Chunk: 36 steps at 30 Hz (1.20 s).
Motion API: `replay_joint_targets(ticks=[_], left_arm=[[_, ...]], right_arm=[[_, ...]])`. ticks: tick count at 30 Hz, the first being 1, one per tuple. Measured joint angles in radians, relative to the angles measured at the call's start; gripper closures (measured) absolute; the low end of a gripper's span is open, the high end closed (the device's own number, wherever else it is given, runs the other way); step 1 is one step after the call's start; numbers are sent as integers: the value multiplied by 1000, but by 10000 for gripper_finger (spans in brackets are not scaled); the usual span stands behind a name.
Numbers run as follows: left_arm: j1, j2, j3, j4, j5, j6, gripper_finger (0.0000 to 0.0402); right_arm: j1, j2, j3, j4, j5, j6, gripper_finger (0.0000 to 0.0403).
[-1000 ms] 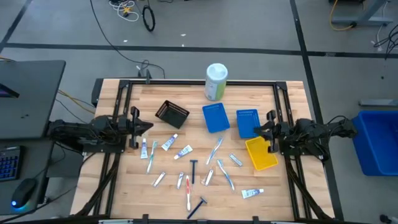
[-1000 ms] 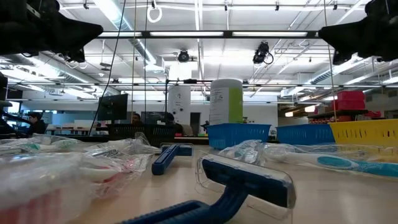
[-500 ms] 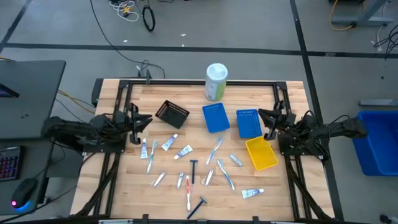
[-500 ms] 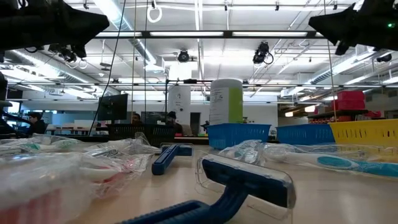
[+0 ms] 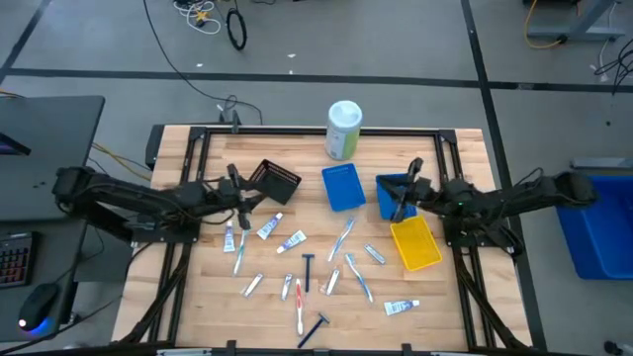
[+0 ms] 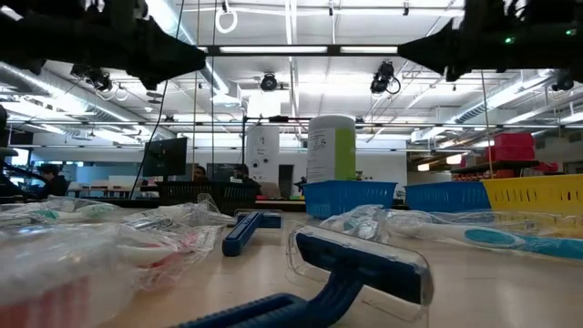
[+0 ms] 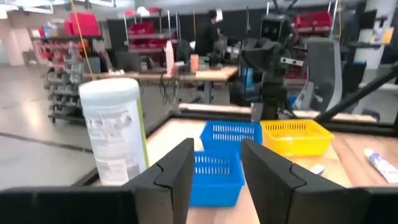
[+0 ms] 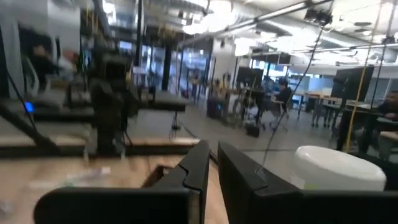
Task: Pick & Place Travel size toiletries
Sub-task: Put the toothpaste into the black basket
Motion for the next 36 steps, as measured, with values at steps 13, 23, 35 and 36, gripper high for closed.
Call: replay_joint_targets(ticks=[13, 23, 35, 36], left_arm=[[-8, 145, 55, -392, 68, -409, 250], [-89, 295, 55, -396, 50, -542, 250], [-107, 410, 56, -392, -16, -597, 250], [-107, 418, 57, -393, -13, -601, 249]], right_arm=[[-1, 92, 12, 51, 115, -326, 358], [-22, 92, 19, 46, -21, -25, 355], [-95, 296, 115, -62, -182, 155, 279], [-100, 325, 124, -62, -182, 173, 271]])
